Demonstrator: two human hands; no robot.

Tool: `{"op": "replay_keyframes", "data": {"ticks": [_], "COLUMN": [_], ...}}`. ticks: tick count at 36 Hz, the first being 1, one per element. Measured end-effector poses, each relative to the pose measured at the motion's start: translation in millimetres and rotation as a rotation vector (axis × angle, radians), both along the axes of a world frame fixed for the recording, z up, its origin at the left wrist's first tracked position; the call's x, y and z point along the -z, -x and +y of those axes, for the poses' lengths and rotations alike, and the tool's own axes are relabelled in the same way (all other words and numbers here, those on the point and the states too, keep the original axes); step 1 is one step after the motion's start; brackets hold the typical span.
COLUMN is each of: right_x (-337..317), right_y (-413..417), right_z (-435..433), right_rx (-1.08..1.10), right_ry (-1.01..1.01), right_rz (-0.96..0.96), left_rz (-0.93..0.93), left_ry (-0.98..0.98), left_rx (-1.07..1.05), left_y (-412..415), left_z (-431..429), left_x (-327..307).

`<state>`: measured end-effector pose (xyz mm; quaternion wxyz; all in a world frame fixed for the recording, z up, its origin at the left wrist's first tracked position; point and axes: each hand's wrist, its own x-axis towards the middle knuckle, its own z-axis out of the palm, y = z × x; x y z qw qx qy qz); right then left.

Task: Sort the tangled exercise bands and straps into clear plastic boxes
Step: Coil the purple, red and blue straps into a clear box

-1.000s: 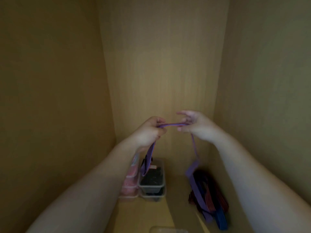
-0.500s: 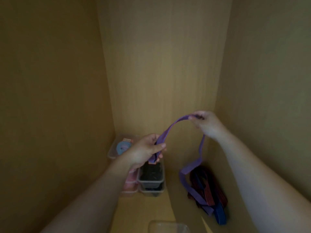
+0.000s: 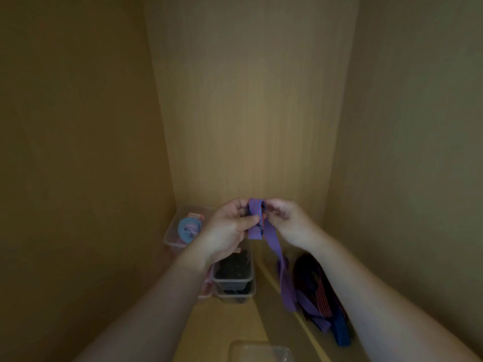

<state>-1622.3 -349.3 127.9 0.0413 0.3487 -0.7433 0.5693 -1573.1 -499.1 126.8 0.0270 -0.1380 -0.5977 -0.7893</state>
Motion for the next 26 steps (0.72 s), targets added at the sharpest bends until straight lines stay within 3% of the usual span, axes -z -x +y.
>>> {"op": "replay_keyframes", "data": {"ticks": [4, 8, 13, 26], "right_x": [2.3, 5.1, 11.1, 8.5], "right_y": [-7.1, -12.3, -18.3, -23.3], "right_z": [-4.2, -2.0, 4.8, 8.9], "right_rx": [-0.024, -0.140, -0.199, -0.127], "right_ry": [0.091, 0.148, 0.103, 0.204], "right_rz": [-0.092, -0.239, -0.289, -0.455], "left_rz": [-0.028, -0.068, -0.075, 0.203], "left_ry": [0.016, -0.104, -0.327, 0.176], "left_rx": [-0.172, -0.219, -0.339, -0.556], "left_y": [2.8, 5.1, 8.5, 6.4], "left_z": [1.6, 3.6, 8.5, 11.6], "left_x": [-2.1, 0.5, -2.8, -0.1]}}
